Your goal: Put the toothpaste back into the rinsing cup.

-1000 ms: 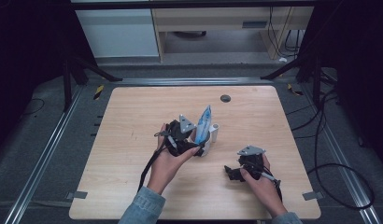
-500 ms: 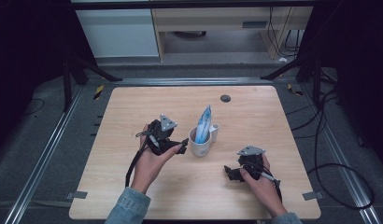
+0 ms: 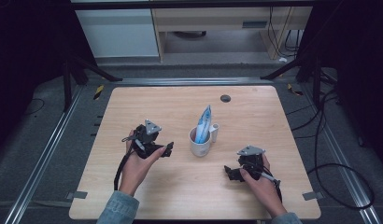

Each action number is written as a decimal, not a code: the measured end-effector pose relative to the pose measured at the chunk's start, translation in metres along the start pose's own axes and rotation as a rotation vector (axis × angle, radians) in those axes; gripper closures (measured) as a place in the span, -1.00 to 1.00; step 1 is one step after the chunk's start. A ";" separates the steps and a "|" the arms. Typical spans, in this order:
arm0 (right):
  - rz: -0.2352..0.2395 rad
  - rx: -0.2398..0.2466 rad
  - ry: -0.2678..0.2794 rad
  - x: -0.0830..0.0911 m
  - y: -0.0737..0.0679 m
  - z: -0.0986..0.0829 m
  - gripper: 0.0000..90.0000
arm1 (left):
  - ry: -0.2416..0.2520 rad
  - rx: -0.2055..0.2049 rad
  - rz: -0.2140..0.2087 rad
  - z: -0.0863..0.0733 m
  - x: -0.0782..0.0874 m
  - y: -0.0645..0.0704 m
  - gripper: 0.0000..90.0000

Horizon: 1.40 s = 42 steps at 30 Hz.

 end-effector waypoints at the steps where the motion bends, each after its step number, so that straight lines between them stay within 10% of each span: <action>1: 0.000 -0.003 -0.001 0.000 0.000 0.000 -0.99 | -0.004 0.004 0.003 -0.003 0.000 -0.003 -0.87; 42: 0.000 -0.003 -0.001 0.000 0.000 0.000 -0.99 | -0.151 0.091 0.176 -0.080 -0.009 -0.087 -0.91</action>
Point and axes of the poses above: each handheld gripper's, and its own axes: x roughly backward along the jaws, z roughly out of its top, y roughly to its right, the point moved 3 cm from there along -x, roughly forward along the jaws, and after that the axes turned 5 degrees about y, right-handed, at the moved point
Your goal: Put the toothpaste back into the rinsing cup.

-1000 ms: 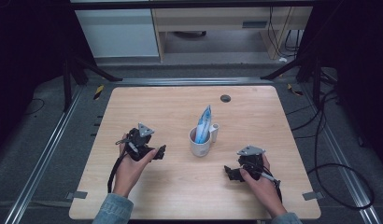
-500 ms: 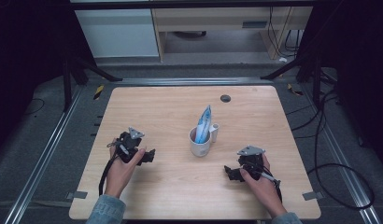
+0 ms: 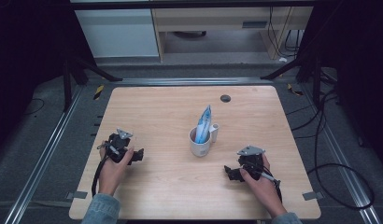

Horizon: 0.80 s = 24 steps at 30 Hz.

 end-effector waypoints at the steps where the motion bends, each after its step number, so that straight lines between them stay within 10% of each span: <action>1: 0.000 0.000 0.000 0.000 0.000 0.000 -0.99 | 0.000 0.000 0.000 0.000 0.000 0.000 -0.91; 12: 0.000 0.003 0.001 0.000 0.000 0.000 -0.99 | 0.042 0.109 -0.006 -0.008 -0.020 -0.026 -0.91; 24: 0.000 0.000 0.000 0.000 0.000 0.000 -0.99 | 0.047 0.137 -0.036 -0.026 -0.034 -0.041 -0.98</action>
Point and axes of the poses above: each handheld gripper's, and its own axes: x roughly backward along the jaws, z roughly out of its top, y roughly to its right, the point moved 3 cm from there along -x, roughly forward along the jaws, and after that the axes turned 5 degrees about y, right-handed, at the moved point
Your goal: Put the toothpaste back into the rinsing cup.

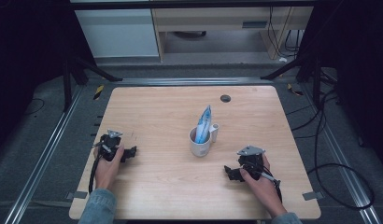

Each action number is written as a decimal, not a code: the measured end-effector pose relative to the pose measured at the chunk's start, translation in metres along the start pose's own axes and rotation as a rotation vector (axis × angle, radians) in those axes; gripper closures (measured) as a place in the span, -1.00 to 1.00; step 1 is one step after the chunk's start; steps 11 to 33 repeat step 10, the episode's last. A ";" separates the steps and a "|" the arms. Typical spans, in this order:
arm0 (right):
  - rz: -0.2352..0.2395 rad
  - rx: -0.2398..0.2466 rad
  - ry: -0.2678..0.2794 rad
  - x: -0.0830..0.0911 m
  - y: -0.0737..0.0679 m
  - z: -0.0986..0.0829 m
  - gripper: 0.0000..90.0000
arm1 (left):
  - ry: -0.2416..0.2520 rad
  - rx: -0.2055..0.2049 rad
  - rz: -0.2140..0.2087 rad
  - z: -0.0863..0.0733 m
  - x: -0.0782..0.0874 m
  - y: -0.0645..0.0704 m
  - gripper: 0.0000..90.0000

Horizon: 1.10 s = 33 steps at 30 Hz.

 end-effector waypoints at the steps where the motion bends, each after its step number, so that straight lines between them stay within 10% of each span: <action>1: 0.000 0.003 0.000 0.000 0.000 0.000 -0.99 | 0.017 -0.002 -0.003 -0.001 0.000 -0.001 -0.99; 33: 0.000 0.002 0.000 0.000 0.000 0.000 -0.99 | 0.024 -0.001 -0.008 -0.002 -0.001 -0.002 -1.00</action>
Point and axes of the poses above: each handheld gripper's, and its own axes: x roughly backward along the jaws, z roughly out of its top, y roughly to its right, the point moved 3 cm from there along -x, roughly forward along the jaws, and after that the axes turned 5 degrees about y, right-handed, at the moved point
